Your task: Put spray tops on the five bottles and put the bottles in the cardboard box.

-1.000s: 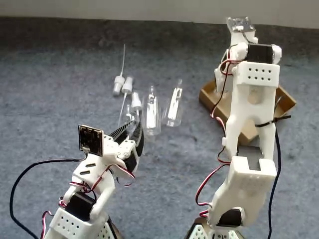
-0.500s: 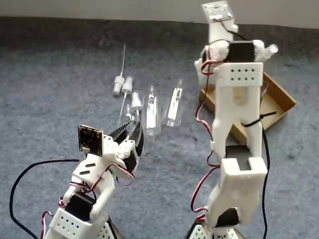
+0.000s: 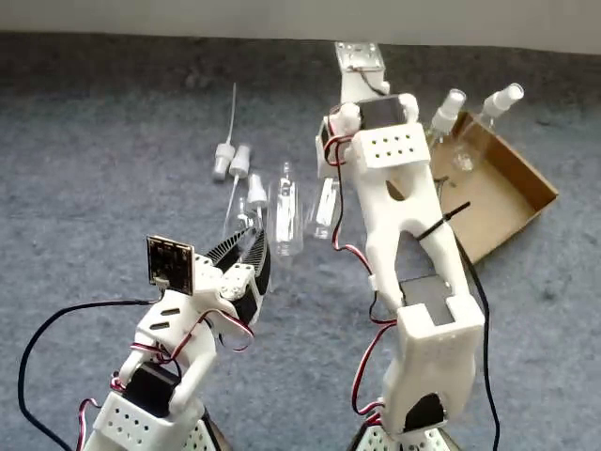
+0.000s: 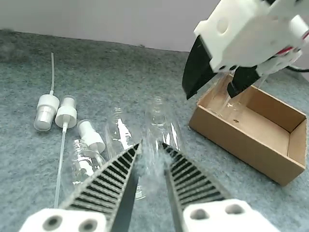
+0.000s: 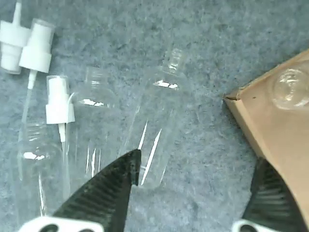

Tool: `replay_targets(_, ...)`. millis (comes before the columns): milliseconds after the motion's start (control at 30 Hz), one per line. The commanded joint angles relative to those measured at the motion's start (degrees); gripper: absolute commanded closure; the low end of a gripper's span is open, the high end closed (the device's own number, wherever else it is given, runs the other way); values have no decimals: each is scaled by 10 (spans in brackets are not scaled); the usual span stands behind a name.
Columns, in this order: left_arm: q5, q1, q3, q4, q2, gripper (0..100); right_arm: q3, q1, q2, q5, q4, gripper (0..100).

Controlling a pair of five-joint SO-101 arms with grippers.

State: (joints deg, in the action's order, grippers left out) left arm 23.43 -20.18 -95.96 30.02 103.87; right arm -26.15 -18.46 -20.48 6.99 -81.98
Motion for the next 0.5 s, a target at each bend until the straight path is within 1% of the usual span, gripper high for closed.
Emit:
replay_targets(0,1,1,-11,1,6,995,36,-6,12,31,85,666)
replay_targets(100,1,1,-11,1,6,995,67,-7,12,56,143,666)
replay_targets(233,1,1,-11,1,6,995,89,-26,11,77,180,666)
replay_targets(333,1,1,-11,1,6,995,106,-43,11,80,205,666)
replay_targets(467,1,1,-11,1,6,995,145,-45,11,80,267,666)
